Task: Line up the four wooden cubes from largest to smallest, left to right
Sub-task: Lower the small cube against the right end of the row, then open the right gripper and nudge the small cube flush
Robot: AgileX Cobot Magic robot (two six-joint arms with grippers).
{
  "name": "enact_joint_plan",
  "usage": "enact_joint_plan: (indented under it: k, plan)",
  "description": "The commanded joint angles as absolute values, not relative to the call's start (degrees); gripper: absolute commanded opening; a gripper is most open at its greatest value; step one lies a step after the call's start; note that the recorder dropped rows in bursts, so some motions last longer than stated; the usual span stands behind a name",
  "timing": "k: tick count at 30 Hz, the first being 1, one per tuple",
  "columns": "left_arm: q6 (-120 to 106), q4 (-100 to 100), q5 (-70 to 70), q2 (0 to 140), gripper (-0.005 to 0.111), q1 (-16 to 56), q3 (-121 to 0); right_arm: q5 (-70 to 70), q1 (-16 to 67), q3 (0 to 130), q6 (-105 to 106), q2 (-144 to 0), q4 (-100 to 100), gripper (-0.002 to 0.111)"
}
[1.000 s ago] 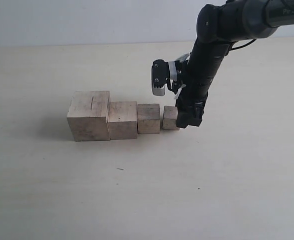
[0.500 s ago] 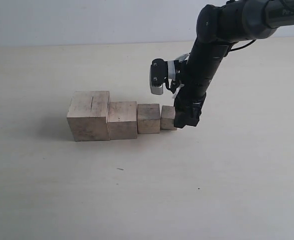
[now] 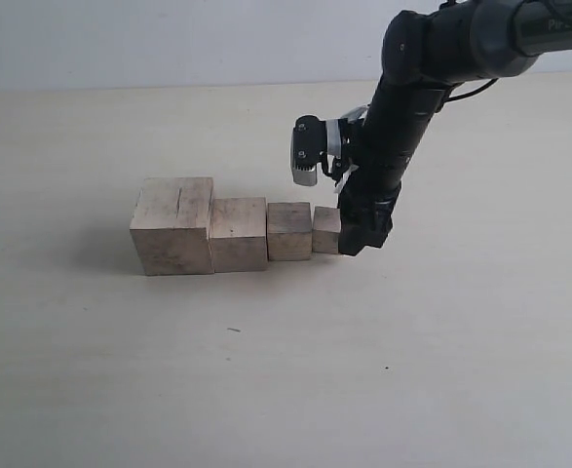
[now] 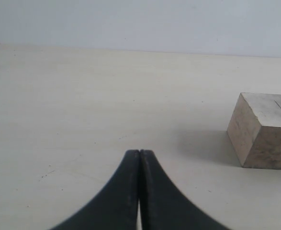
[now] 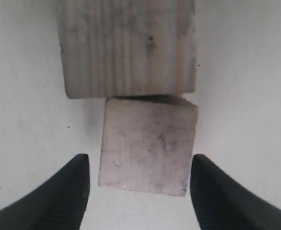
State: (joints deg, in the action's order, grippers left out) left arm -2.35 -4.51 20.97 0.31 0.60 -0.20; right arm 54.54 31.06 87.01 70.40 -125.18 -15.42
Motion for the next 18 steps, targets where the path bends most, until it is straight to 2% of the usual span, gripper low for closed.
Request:
enact_joint_plan:
  k: [1, 12, 18]
  plan:
    - [-1.9, -4.59, 20.27, 0.0, 0.0, 0.6, 0.0, 54.59, 31.29, 87.22, 69.11, -124.45, -15.7, 0.06]
    - [-1.9, -4.59, 20.27, 0.0, 0.0, 0.6, 0.0, 54.48, 31.29, 87.22, 53.48, -119.25, -3.1, 0.06]
    - [-1.9, -4.59, 20.27, 0.0, 0.0, 0.6, 0.0, 49.38, 31.29, 87.22, 42.99, -120.72, 2.14, 0.06]
